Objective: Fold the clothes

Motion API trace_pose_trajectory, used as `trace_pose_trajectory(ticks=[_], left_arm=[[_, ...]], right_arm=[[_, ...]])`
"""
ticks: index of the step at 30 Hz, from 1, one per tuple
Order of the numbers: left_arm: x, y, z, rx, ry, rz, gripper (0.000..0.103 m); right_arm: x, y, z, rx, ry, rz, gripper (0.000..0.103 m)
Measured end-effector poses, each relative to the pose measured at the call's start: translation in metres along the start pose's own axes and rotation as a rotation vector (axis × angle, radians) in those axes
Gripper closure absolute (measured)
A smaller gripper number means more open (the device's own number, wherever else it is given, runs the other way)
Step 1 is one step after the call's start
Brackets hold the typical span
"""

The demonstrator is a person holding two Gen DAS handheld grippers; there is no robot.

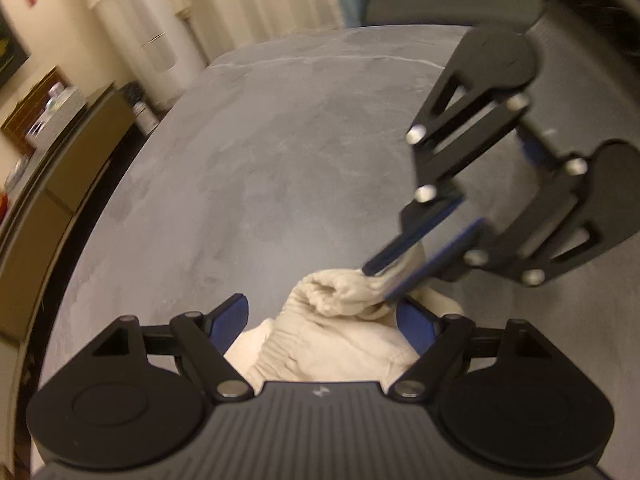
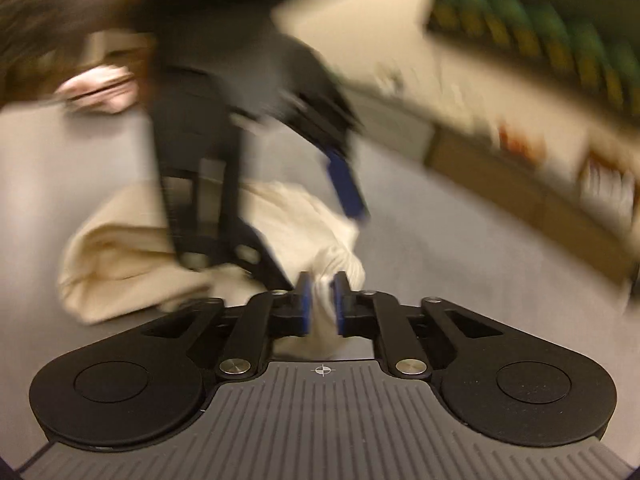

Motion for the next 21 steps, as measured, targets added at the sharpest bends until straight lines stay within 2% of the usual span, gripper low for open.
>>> trace_pose_trajectory(ticks=[2,4,7,8,9,10,11,14,15,17,18,20,21], left_arm=[[0.01,0.003,-0.005,-0.01,-0.03,-0.074,0.021],[0.022,0.004,-0.015,-0.035,-0.072,-0.146,0.029],[0.03,0.008,-0.022,-0.044,-0.101,-0.196,0.029],[0.028,0.009,-0.02,-0.044,-0.091,-0.198,0.029],[0.025,0.009,-0.017,-0.039,-0.084,-0.19,0.029],[0.021,0.008,-0.014,-0.034,-0.077,-0.183,0.028],[0.018,0.007,-0.011,-0.031,-0.069,-0.174,0.028],[0.011,0.0,-0.01,-0.046,-0.043,-0.128,0.027],[0.011,-0.001,-0.01,-0.051,-0.037,-0.12,0.027],[0.016,-0.002,-0.008,-0.06,-0.034,-0.123,0.028],[0.019,0.0,-0.005,-0.062,-0.029,-0.132,0.028],[0.022,0.003,-0.001,-0.065,-0.013,-0.16,0.028],[0.023,0.004,0.002,-0.067,-0.005,-0.175,0.027]], right_arm=[[-0.017,0.004,0.011,0.035,-0.019,0.125,0.095],[-0.032,0.006,0.02,0.06,-0.023,0.209,0.095],[-0.021,0.001,0.018,0.019,-0.041,0.172,0.095],[-0.011,-0.001,0.013,-0.007,-0.043,0.113,0.085],[0.001,-0.006,0.007,-0.044,-0.039,0.033,0.056],[0.013,-0.013,0.002,-0.074,-0.038,-0.06,0.04],[0.024,-0.019,-0.004,-0.103,-0.037,-0.153,0.02],[0.038,-0.032,-0.026,-0.177,0.024,-0.402,0.021],[0.034,-0.031,-0.035,-0.199,0.037,-0.43,0.026],[0.026,-0.03,-0.051,-0.24,0.062,-0.48,0.026],[0.023,-0.025,-0.055,-0.248,0.07,-0.471,0.038],[0.015,-0.014,-0.055,-0.243,0.101,-0.443,0.072],[0.01,-0.008,-0.051,-0.228,0.119,-0.42,0.081]])
Point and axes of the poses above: each gripper's, at about its wrist camera, not at the fingertips, and z roughly against the way its jaws point, x to its right, y to its top, the point moved 8 cm from there along -z, roughly the way its jaws point, and after that the axes turned 4 degrees about -y, right-handed, at the moved point
